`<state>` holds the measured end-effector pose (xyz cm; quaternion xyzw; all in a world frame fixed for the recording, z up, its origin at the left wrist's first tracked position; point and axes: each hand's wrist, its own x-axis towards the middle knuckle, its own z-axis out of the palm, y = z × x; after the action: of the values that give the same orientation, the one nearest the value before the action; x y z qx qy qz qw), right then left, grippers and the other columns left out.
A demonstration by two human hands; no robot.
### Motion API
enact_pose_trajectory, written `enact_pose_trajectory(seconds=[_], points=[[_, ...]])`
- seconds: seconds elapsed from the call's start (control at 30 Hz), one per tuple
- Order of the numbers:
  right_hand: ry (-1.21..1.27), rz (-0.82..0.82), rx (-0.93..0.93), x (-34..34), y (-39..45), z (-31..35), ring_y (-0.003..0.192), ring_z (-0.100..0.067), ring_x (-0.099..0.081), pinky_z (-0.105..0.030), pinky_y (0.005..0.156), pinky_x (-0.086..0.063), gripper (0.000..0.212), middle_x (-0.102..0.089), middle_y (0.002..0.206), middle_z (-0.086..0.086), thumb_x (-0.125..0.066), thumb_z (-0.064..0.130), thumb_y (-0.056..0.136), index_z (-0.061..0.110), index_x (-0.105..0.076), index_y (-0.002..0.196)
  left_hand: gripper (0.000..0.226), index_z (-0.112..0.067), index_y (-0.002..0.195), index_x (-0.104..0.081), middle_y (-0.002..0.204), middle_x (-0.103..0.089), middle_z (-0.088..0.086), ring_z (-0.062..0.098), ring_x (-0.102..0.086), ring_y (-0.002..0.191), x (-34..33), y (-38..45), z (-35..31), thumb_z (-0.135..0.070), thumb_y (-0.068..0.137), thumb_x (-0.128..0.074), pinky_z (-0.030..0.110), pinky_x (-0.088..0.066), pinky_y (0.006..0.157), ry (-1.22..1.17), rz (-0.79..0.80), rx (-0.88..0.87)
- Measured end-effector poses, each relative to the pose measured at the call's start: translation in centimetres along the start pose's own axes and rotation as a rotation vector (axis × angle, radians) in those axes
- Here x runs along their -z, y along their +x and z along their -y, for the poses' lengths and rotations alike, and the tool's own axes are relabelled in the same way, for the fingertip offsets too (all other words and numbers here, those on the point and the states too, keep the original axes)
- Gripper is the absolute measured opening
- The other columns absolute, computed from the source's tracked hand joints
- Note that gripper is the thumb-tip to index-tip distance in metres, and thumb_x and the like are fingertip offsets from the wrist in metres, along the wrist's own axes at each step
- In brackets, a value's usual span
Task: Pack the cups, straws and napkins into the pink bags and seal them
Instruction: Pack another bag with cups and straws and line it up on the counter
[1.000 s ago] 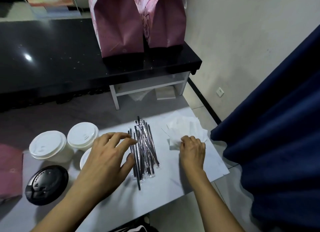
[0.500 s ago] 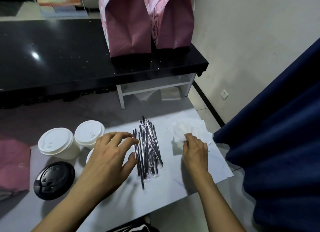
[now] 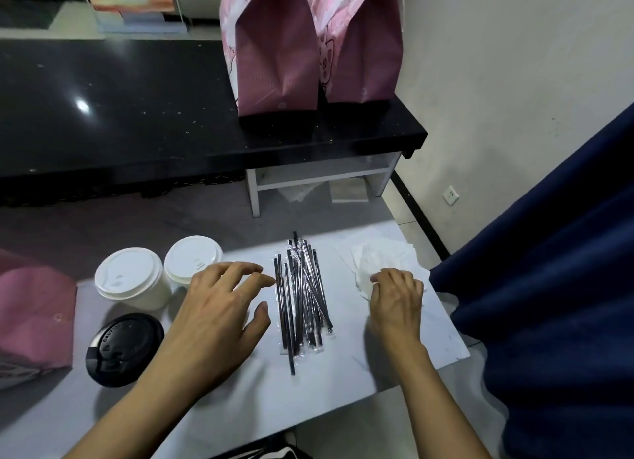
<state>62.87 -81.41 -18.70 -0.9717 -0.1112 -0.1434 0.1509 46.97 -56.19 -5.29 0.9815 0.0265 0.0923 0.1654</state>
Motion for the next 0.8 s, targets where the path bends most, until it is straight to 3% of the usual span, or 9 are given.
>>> enact_pose_trajectory(seconds=[0.1, 0.17, 0.27, 0.47, 0.6, 0.8], points=[[0.022, -0.03, -0.031, 0.7, -0.4, 0.6, 0.089, -0.025, -0.063, -0.039, 0.08, -0.041, 0.013, -0.07, 0.099, -0.001, -0.067, 0.023, 0.087, 0.015, -0.07, 0.097, 0.037, -0.025, 0.113, -0.068, 0.118, -0.063, -0.004, 0.027, -0.056, 0.106, 0.2, -0.3, 0.3, -0.037, 0.087, -0.045, 0.045, -0.045, 0.091, -0.004, -0.011, 0.01], [0.036, -0.03, -0.032, 0.9, -0.5, 0.7, 0.079, -0.028, -0.064, -0.037, 0.071, -0.045, 0.019, -0.069, 0.094, -0.004, -0.076, 0.009, 0.081, 0.014, -0.067, 0.097, 0.037, -0.025, 0.113, -0.068, 0.119, -0.063, -0.005, 0.026, -0.055, 0.107, 0.3, -0.5, 0.5, -0.037, 0.087, -0.044, 0.043, -0.043, 0.091, -0.004, -0.011, 0.017], [0.045, -0.045, -0.035, 1.5, -0.3, 0.6, 0.068, -0.03, -0.059, -0.036, 0.062, -0.043, 0.031, -0.067, 0.087, -0.009, -0.07, -0.011, 0.078, 0.013, -0.064, 0.097, 0.038, -0.026, 0.114, -0.068, 0.12, -0.062, -0.006, 0.025, -0.054, 0.109, 0.6, -0.8, 0.9, -0.037, 0.088, -0.043, 0.042, -0.042, 0.092, -0.003, -0.008, 0.026], [0.188, -0.171, 0.024, 5.0, 0.5, 3.9, 0.087, -0.031, -0.061, -0.045, 0.079, -0.053, 0.062, -0.068, 0.104, -0.009, -0.067, -0.01, 0.081, 0.01, -0.053, 0.138, 0.038, -0.027, 0.117, -0.066, 0.123, -0.061, -0.006, 0.026, -0.054, 0.112, 1.5, -1.8, 1.7, -0.038, 0.089, -0.043, 0.044, -0.045, 0.095, -0.002, -0.011, 0.053], [0.314, -0.262, 0.128, 7.4, 1.6, 8.7, 0.093, -0.032, -0.062, -0.042, 0.08, -0.054, 0.04, -0.067, 0.105, -0.011, -0.07, -0.009, 0.081, 0.007, -0.069, 0.118, 0.036, -0.026, 0.116, -0.066, 0.122, -0.062, -0.005, 0.026, -0.056, 0.112, 3.1, -2.9, 3.1, -0.036, 0.088, -0.045, 0.044, -0.045, 0.093, 0.033, -0.069, 0.075], [0.558, -0.278, 0.331, 10.4, 1.4, 19.4, 0.101, -0.029, -0.063, -0.047, 0.083, -0.056, 0.025, -0.068, 0.111, -0.007, -0.067, -0.001, 0.086, 0.008, -0.073, 0.109, 0.033, -0.022, 0.113, -0.067, 0.121, -0.063, -0.002, 0.025, -0.056, 0.111, 7.7, -6.1, 7.2, -0.03, 0.084, -0.052, 0.037, -0.041, 0.096, 0.079, -0.209, 0.152]])
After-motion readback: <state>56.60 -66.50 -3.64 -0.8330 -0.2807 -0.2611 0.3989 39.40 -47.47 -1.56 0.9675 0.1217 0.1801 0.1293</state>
